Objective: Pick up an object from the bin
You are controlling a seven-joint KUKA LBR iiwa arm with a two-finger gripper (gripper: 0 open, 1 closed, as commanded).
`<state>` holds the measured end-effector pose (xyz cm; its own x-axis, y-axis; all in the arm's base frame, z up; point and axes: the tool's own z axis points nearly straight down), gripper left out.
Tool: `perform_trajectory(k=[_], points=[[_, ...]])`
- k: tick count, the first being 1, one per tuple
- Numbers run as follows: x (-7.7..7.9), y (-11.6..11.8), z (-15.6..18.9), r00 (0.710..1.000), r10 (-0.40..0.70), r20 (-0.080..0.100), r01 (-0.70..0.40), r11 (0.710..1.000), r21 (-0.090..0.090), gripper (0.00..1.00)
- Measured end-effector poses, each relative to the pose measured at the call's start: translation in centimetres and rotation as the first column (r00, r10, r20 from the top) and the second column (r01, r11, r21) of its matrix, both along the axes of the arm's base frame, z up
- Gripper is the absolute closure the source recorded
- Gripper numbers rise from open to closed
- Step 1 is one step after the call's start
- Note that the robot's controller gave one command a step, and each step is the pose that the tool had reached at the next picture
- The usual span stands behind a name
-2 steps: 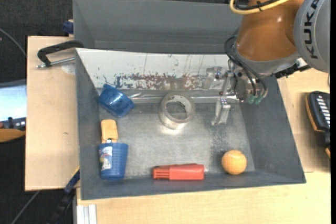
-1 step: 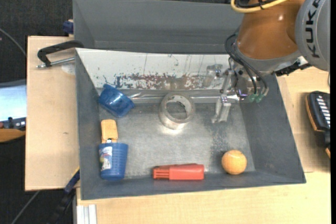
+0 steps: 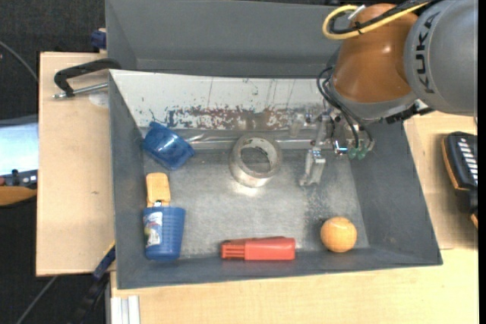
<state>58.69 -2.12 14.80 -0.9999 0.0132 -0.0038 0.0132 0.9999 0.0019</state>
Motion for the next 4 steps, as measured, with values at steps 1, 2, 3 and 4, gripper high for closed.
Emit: perform_trajectory(k=[1, 2, 3, 4], points=[[1.3, -1.1, -8.0, 0.998, -0.058, -0.002, 0.058, 0.998, 0.001, 0.0], [0.3, 3.9, -3.1, 0.974, 0.228, 0.006, -0.228, 0.974, -0.002, 0.0], [-3.1, 7.7, -7.0, 0.987, 0.159, 0.007, -0.159, 0.987, 0.002, 0.0], [0.3, 8.3, -7.7, 0.831, 0.556, 0.01, -0.556, 0.831, -0.005, 1.0]])
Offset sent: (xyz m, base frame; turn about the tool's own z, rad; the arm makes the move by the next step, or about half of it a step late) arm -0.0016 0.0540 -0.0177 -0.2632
